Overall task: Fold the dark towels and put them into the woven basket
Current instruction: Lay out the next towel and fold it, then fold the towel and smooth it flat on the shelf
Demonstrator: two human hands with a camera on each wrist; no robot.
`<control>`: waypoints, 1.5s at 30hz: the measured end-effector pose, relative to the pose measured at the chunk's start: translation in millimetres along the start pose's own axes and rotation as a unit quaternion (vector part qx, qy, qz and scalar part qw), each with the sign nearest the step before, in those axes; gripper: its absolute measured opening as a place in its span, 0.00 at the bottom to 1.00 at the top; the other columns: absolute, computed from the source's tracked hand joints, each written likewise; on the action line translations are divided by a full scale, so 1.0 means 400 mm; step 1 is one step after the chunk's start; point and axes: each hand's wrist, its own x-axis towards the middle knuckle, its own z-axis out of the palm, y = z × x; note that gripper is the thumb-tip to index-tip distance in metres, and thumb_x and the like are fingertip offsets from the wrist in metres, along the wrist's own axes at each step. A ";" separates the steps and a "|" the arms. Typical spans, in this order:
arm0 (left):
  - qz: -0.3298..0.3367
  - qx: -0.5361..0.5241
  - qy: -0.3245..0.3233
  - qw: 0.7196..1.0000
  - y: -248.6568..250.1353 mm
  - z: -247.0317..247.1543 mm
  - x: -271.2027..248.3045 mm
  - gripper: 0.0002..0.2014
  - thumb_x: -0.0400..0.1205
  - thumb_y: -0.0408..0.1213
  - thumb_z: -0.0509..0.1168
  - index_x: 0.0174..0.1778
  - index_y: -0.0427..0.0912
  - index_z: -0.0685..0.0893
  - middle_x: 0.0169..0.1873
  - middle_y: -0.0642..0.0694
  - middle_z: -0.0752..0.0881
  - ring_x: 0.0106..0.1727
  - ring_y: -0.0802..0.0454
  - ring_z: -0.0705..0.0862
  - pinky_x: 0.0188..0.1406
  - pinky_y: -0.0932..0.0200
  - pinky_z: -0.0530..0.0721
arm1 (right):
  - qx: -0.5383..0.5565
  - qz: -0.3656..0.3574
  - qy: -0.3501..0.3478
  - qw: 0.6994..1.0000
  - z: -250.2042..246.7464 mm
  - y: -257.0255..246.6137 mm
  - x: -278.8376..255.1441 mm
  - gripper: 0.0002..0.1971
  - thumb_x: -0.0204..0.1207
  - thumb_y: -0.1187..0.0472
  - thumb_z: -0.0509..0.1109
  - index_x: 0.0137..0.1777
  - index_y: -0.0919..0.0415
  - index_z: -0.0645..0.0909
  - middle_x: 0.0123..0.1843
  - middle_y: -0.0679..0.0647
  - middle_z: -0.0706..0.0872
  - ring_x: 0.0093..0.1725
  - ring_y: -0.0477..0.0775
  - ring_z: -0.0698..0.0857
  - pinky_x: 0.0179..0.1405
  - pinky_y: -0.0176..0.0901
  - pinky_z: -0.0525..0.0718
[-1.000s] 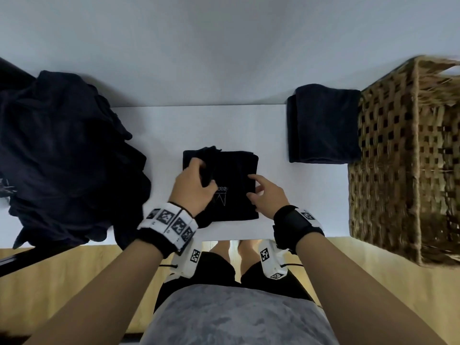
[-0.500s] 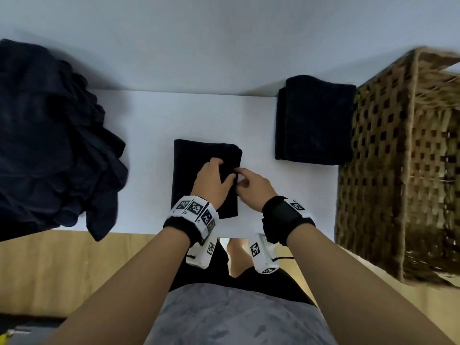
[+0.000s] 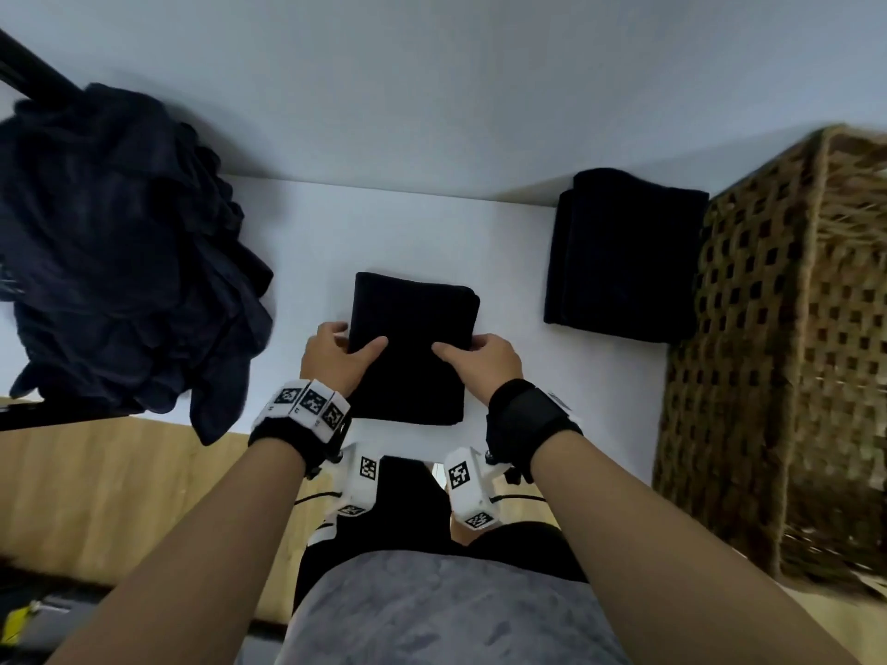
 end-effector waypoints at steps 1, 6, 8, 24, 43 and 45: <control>-0.020 -0.041 -0.030 0.999 -0.006 -0.001 0.005 0.31 0.74 0.51 0.76 0.69 0.42 0.76 0.60 0.45 0.84 0.52 0.51 0.85 0.51 0.58 0.82 | 0.000 0.002 0.000 1.000 0.007 -0.004 0.000 0.27 0.70 0.44 0.78 0.64 0.60 0.82 0.58 0.52 0.88 0.58 0.53 0.86 0.51 0.39 0.81; -0.052 -0.127 -0.125 0.983 -0.021 -0.007 0.017 0.25 0.74 0.48 0.77 0.64 0.41 0.83 0.55 0.44 0.89 0.53 0.48 0.88 0.60 0.50 0.86 | -0.001 0.023 -0.037 0.999 0.020 -0.004 0.006 0.15 0.68 0.45 0.78 0.48 0.53 0.84 0.49 0.50 0.90 0.51 0.53 0.88 0.55 0.45 0.87; -0.044 -0.133 -0.150 0.979 -0.011 -0.007 0.007 0.23 0.74 0.47 0.77 0.62 0.41 0.85 0.54 0.44 0.90 0.54 0.47 0.89 0.63 0.47 0.85 | 0.020 0.025 -0.039 0.999 0.010 -0.002 0.001 0.12 0.67 0.47 0.78 0.46 0.50 0.82 0.47 0.48 0.89 0.51 0.52 0.88 0.56 0.47 0.87; 0.172 -0.190 -0.214 0.943 0.468 0.145 -0.134 0.15 0.76 0.55 0.73 0.49 0.49 0.87 0.48 0.49 0.91 0.51 0.51 0.90 0.59 0.45 0.87 | 0.075 -0.096 0.212 0.970 -0.482 -0.102 -0.131 0.24 0.76 0.52 0.70 0.71 0.55 0.74 0.53 0.47 0.79 0.51 0.49 0.80 0.45 0.38 0.78; 0.285 0.158 -0.139 0.935 0.569 0.343 -0.083 0.30 0.85 0.42 0.56 0.84 0.61 0.57 0.63 0.36 0.75 0.52 0.41 0.82 0.51 0.63 0.76 | -0.201 -0.119 0.151 0.960 -0.486 -0.045 0.001 0.35 0.82 0.56 0.68 0.85 0.61 0.58 0.87 0.63 0.53 0.84 0.65 0.57 0.82 0.49 0.58; 0.285 0.158 -0.165 0.931 0.572 0.337 -0.076 0.30 0.86 0.41 0.55 0.85 0.60 0.55 0.60 0.33 0.78 0.52 0.39 0.82 0.51 0.62 0.76 | -0.180 -0.139 0.162 0.960 -0.488 -0.046 -0.008 0.34 0.81 0.57 0.69 0.84 0.61 0.61 0.87 0.64 0.56 0.84 0.63 0.58 0.81 0.46 0.59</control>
